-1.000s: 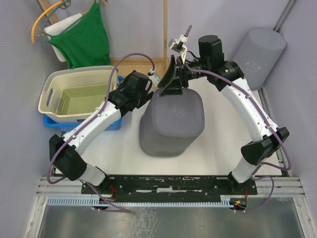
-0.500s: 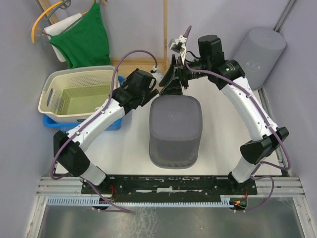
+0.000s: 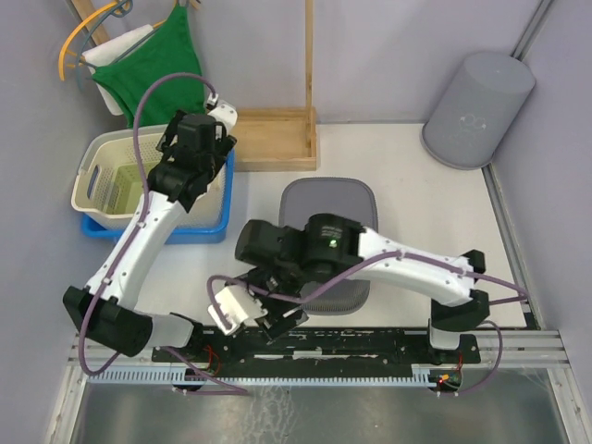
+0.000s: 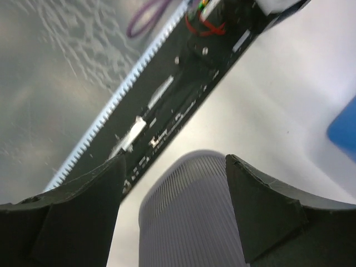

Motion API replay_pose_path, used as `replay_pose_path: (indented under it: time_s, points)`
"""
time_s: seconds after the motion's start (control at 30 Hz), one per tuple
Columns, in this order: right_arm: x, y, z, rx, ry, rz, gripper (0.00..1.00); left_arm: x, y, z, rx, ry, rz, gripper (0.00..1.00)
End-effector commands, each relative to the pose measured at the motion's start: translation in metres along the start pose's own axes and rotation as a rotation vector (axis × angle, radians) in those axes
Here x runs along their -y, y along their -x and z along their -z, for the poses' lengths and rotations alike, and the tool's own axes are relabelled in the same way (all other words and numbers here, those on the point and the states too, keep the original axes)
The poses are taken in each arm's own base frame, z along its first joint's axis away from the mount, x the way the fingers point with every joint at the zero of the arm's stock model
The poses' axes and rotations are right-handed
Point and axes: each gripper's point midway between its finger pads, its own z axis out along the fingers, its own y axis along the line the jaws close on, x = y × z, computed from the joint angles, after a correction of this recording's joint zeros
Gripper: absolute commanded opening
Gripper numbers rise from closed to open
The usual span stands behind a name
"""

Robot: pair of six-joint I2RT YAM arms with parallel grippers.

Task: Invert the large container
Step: Turn the container upside down at the center of the board.

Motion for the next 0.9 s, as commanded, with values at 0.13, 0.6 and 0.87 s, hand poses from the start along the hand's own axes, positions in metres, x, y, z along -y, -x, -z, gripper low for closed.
replay_pose_path:
  time_s: [0.13, 0.6, 0.87]
  points:
    - [0.045, -0.081, -0.022, -0.381, -0.176, 0.118, 0.81, -0.023, -0.001, 0.017, 0.073, 0.008, 0.110, 0.98]
    - [0.124, -0.159, -0.073, -0.527, -0.248, -0.178, 0.79, -0.014, -0.019, 0.017, 0.072, -0.040, 0.131, 0.98]
    - [0.116, -0.262, 0.013, -0.584, -0.412, -0.491, 0.78, -0.005, -0.016, 0.023, 0.099, -0.098, 0.156, 0.98]
